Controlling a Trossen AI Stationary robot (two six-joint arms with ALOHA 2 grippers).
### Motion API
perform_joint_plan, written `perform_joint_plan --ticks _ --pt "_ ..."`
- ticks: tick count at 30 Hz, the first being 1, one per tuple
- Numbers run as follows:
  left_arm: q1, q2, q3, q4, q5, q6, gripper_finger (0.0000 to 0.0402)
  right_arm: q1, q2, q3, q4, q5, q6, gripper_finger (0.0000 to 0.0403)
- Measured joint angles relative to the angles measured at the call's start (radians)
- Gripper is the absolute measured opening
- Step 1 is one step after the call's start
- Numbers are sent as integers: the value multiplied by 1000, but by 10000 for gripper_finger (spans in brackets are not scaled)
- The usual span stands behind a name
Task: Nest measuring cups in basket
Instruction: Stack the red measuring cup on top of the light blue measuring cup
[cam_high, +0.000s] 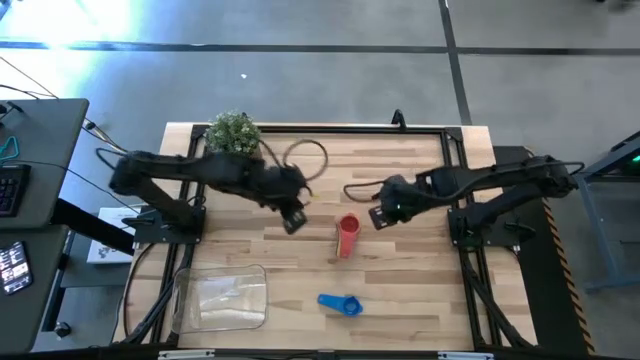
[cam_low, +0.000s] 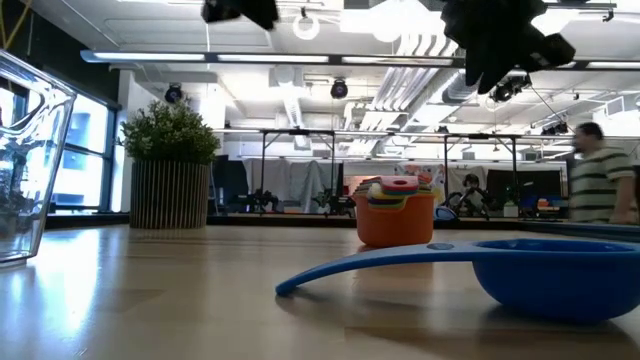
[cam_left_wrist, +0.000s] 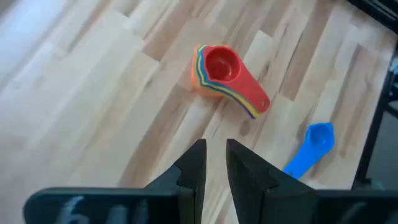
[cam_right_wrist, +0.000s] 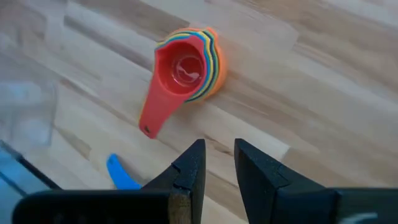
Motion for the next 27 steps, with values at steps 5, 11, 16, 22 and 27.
perform_joint_plan --ticks 5,11,16,22,27 --pt "-4 -131 0 -72 -23 91 53 88 74 0 68 55 179 78" --pt "-24 -255 0 -140 -23 164 53 150 198 -1 168 95 316 78" --pt "-28 -332 0 -166 -24 209 53 175 292 -1 242 103 413 78" --pt "-28 -396 0 -189 -24 229 53 188 383 -1 304 99 443 78" --pt "-29 -435 0 -238 -62 223 53 188 436 -2 327 91 466 78"
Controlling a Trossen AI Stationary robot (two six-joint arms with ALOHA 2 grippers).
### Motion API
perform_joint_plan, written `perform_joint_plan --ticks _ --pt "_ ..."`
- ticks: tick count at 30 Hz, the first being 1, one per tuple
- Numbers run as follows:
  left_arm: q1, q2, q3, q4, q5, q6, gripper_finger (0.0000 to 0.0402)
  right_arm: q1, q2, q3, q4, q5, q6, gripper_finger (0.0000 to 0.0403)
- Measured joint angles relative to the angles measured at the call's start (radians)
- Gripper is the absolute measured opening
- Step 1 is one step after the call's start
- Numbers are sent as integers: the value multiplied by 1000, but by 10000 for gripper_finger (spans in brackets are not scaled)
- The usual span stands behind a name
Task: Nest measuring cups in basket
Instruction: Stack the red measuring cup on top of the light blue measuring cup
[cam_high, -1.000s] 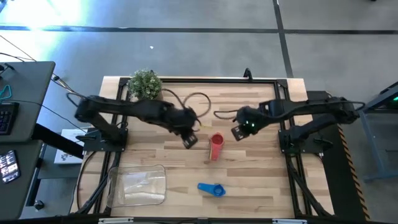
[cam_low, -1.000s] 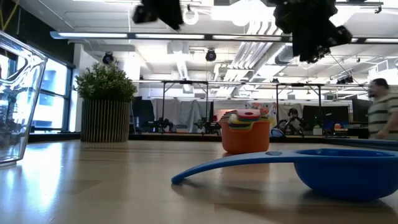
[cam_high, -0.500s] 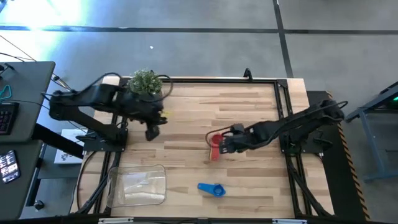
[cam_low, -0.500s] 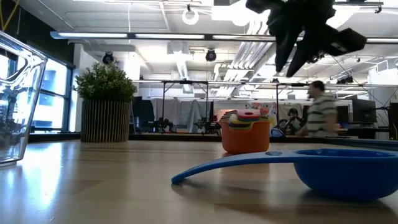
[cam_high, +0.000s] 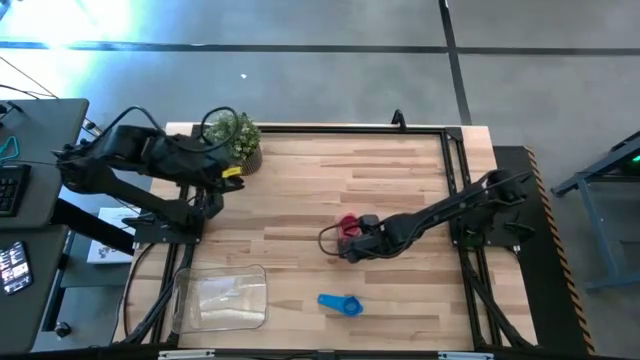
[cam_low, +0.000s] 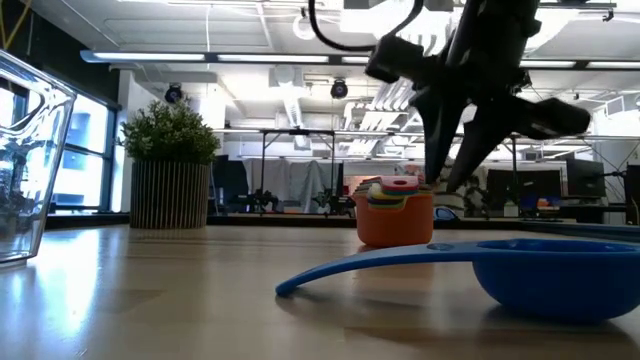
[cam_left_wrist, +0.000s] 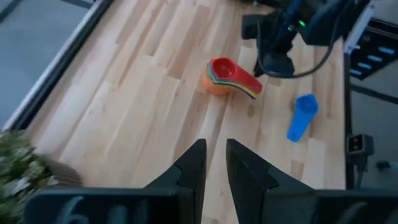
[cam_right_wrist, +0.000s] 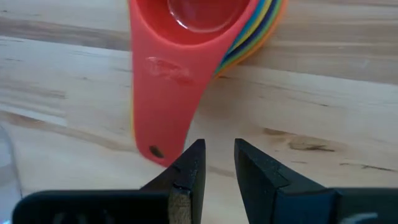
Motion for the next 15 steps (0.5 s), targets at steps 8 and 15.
perform_joint_plan --ticks 8,15 --pt "0 -33 1 -18 -22 -31 53 0 40 0 38 -12 22 78" --pt "0 -33 1 -19 -22 -31 53 -2 40 0 64 -14 21 78"
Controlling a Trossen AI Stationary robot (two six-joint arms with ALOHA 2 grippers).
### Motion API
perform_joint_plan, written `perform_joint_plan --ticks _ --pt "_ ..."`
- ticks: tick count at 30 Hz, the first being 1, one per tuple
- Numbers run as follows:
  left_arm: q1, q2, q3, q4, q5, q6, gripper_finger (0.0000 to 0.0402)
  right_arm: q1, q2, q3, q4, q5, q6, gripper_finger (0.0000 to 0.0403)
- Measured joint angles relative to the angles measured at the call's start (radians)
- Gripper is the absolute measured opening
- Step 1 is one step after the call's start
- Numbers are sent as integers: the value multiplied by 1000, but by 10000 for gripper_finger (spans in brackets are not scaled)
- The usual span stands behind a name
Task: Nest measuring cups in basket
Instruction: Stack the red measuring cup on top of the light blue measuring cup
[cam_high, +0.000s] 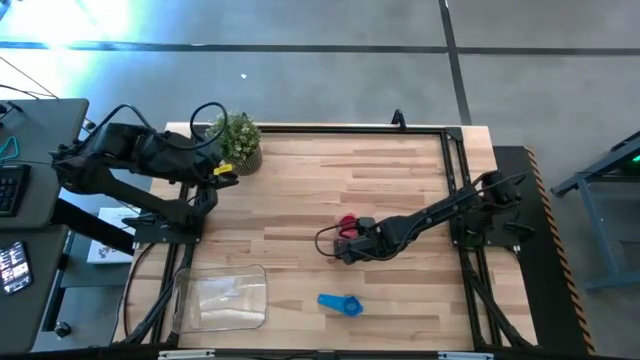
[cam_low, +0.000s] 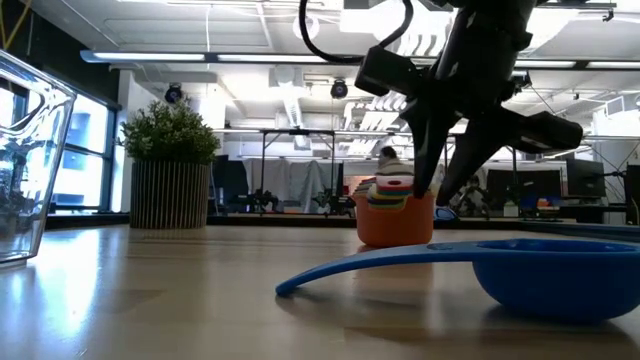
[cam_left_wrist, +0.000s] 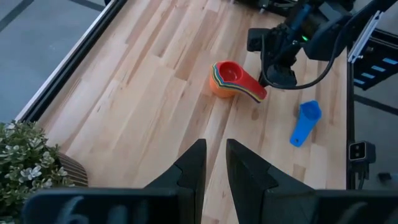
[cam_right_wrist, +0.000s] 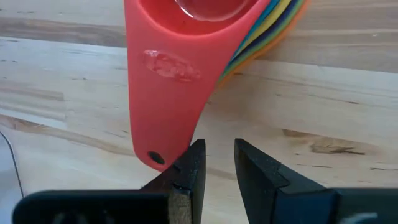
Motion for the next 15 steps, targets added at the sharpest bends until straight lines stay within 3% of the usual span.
perform_joint_plan --ticks 15 --pt "0 3 0 -18 0 17 53 11 0 6 45 -19 7 78"
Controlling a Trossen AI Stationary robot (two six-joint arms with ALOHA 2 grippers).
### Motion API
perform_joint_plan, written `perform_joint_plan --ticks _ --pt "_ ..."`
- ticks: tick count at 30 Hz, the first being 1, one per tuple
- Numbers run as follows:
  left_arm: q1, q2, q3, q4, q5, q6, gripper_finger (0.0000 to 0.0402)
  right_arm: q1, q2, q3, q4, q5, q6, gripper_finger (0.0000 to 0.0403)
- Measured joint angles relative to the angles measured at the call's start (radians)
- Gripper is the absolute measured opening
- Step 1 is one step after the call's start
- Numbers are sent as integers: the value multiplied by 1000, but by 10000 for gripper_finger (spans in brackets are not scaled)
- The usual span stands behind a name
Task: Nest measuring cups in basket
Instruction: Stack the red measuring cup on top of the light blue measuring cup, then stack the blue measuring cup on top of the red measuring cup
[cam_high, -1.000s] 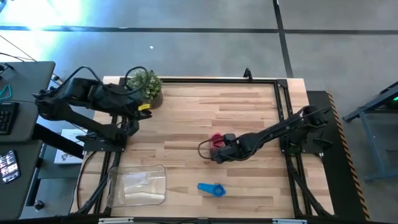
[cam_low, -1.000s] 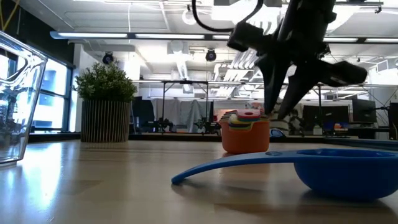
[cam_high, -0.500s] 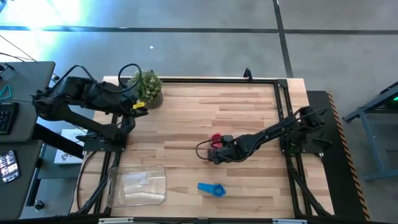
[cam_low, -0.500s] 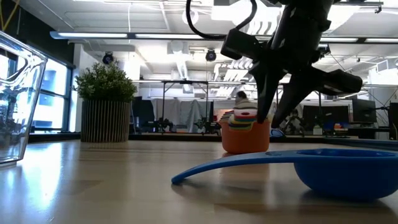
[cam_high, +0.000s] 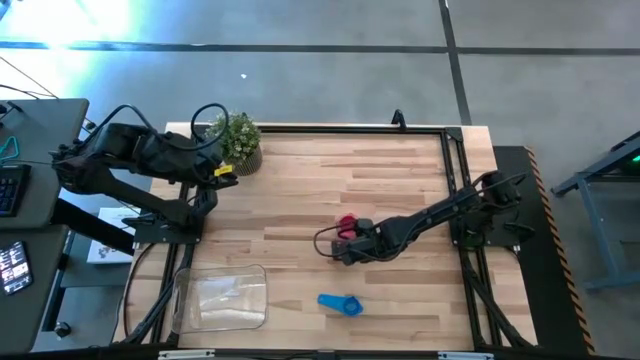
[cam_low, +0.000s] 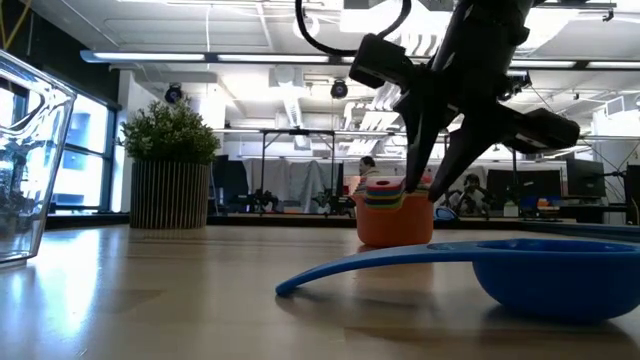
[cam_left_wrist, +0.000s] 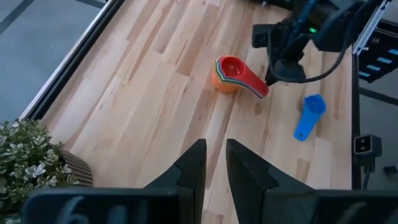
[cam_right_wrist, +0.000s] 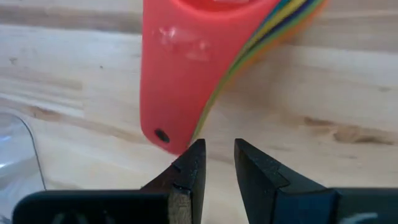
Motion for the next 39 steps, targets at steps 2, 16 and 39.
perform_joint_plan --ticks 2,16,39 --pt "0 0 0 -1 0 0 53 11 0 20 -1 -6 1 78" --pt "0 0 0 -1 0 10 53 216 0 180 -82 -20 312 78" --pt "0 0 0 0 -15 8 53 303 116 176 -142 -19 391 78"
